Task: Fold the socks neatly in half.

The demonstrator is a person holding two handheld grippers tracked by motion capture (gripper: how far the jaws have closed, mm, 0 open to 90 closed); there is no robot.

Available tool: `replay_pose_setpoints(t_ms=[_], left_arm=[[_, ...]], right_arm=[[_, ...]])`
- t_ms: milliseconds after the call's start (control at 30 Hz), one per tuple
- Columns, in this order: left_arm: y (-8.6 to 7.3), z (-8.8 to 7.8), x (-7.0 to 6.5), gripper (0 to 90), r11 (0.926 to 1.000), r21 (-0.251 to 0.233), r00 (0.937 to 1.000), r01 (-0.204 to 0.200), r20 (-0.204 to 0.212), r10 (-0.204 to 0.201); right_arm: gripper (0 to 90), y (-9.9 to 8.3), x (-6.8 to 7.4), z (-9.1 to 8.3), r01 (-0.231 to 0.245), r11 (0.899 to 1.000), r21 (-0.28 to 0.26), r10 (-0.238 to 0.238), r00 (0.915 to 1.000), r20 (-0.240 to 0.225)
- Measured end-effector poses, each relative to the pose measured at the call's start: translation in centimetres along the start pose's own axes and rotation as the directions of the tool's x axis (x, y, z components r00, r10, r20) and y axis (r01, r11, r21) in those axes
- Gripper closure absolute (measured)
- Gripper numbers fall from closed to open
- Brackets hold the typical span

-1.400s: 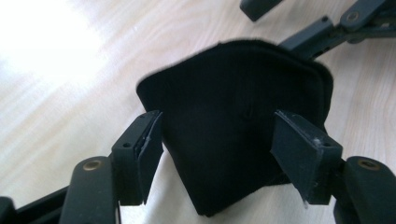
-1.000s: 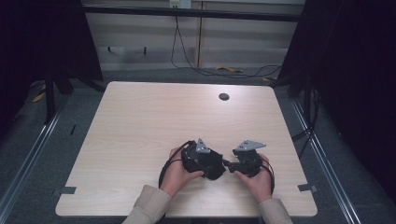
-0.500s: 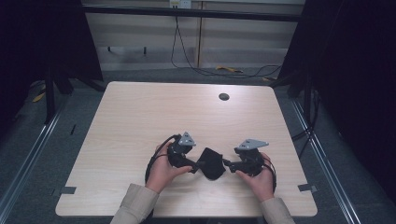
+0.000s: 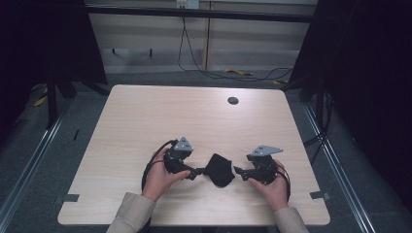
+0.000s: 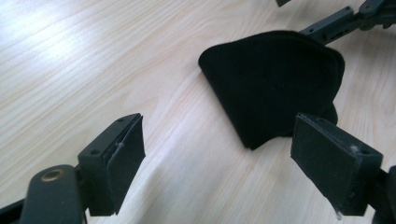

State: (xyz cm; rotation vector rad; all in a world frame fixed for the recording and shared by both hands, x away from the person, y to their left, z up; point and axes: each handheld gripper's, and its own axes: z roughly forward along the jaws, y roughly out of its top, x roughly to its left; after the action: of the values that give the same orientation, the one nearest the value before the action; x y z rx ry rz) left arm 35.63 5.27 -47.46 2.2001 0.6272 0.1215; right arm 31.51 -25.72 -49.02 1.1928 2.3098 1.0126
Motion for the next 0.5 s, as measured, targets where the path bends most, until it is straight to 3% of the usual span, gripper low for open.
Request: replay_pose_setpoints(t_ms=[233,500], left_arm=[[-1.3,-1.3,1.2,17.2,0.9994,-0.011,0.9993,0.033,-0.015,-0.033],[-2.4,-2.1,1.9,17.2,0.9989,-0.023,0.9989,0.04,-0.024,-0.041]], right_arm=[[25.9,-0.4,-0.5,-1.1,-0.022,1.0,-0.017,0.022,0.9997,0.001],[21.9,-1.0,-0.9,-1.6,-0.031,0.999,-0.01,0.031,0.9992,-0.024]])
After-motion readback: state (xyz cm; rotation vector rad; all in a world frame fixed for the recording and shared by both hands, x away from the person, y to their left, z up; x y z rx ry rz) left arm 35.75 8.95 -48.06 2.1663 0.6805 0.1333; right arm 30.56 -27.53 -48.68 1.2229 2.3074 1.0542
